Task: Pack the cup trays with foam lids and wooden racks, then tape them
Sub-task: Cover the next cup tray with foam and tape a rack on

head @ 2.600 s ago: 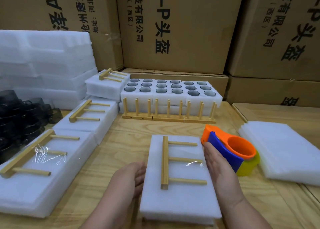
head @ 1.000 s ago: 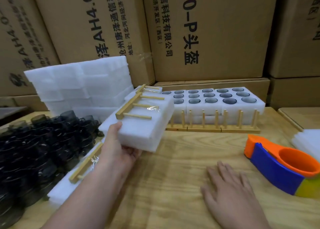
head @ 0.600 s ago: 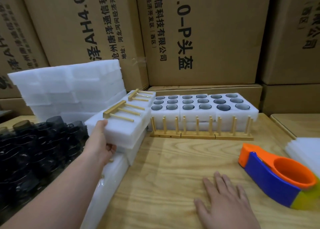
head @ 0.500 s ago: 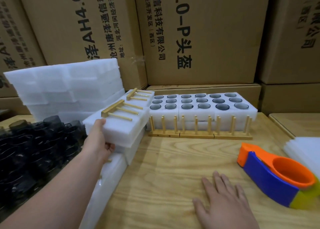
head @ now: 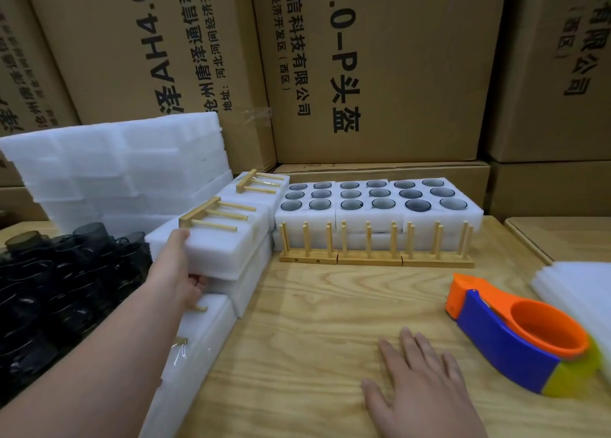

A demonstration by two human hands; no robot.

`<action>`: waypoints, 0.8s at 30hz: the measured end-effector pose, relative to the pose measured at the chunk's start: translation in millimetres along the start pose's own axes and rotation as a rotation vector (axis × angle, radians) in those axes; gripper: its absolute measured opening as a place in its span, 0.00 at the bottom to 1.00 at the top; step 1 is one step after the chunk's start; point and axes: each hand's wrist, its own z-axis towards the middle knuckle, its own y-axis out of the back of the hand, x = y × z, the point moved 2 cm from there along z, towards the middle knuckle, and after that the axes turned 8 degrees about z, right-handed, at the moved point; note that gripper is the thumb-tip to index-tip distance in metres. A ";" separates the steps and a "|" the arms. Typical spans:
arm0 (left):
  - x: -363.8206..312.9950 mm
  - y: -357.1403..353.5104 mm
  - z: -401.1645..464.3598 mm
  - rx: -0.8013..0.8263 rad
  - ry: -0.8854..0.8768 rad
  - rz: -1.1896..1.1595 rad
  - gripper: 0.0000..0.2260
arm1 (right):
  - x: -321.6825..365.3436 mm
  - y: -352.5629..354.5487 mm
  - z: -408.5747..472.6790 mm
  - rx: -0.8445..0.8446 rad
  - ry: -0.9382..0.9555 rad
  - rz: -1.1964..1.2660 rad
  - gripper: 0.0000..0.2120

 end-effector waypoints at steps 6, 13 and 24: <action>-6.7 5.7 -9.0 -0.057 -0.183 0.138 0.28 | 1.3 0.5 -2.2 -0.003 0.004 -0.001 0.39; -4.7 11.2 -66.0 -0.149 -0.364 0.471 0.37 | 0.7 -3.6 -2.2 0.001 0.005 -0.005 0.40; 193.2 -24.3 -148.3 0.496 -0.850 1.292 0.24 | -0.3 -1.3 -7.1 0.000 0.036 -0.035 0.34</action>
